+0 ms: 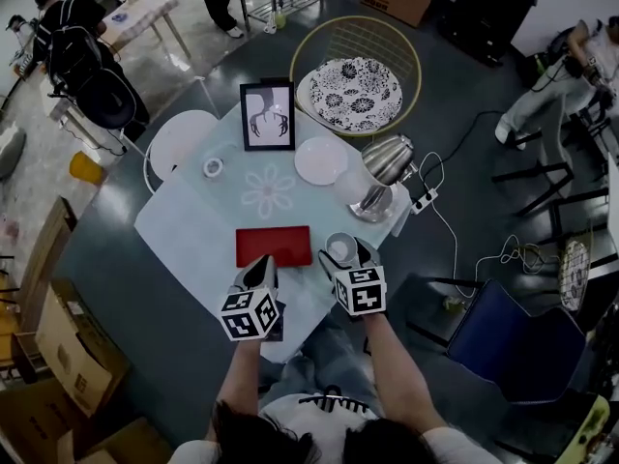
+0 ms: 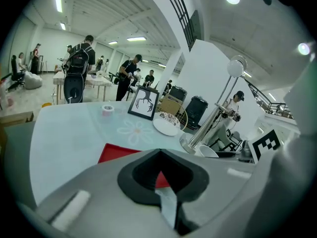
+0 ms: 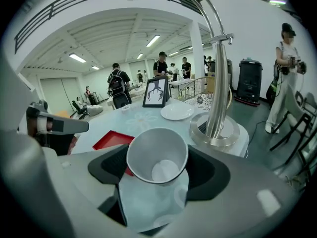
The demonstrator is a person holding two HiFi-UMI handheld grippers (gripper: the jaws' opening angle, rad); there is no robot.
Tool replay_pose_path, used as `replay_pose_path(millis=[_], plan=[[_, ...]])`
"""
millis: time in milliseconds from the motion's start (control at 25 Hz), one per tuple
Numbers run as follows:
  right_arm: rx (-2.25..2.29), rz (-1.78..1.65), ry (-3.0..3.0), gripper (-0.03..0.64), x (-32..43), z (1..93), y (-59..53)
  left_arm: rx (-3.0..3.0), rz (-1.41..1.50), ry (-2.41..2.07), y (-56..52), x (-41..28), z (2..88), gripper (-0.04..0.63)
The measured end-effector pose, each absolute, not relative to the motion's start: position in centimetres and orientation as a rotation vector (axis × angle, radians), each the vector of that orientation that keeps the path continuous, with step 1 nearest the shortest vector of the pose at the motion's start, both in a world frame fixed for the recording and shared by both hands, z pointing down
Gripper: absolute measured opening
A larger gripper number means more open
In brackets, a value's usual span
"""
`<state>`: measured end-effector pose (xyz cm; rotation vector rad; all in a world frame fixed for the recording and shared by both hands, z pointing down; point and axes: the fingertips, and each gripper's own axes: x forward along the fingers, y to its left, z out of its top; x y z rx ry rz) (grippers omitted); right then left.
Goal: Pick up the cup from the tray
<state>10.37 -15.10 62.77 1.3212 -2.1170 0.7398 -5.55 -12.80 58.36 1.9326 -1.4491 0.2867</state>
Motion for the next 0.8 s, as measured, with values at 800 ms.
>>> replay_pose_path(millis=[800], plan=[[1.323, 0.798, -2.243, 0.499, 9.4, 62.8, -15.6, 1.976, 0.23, -1.433, -14.4, -4.9, 57.1, 0.0]])
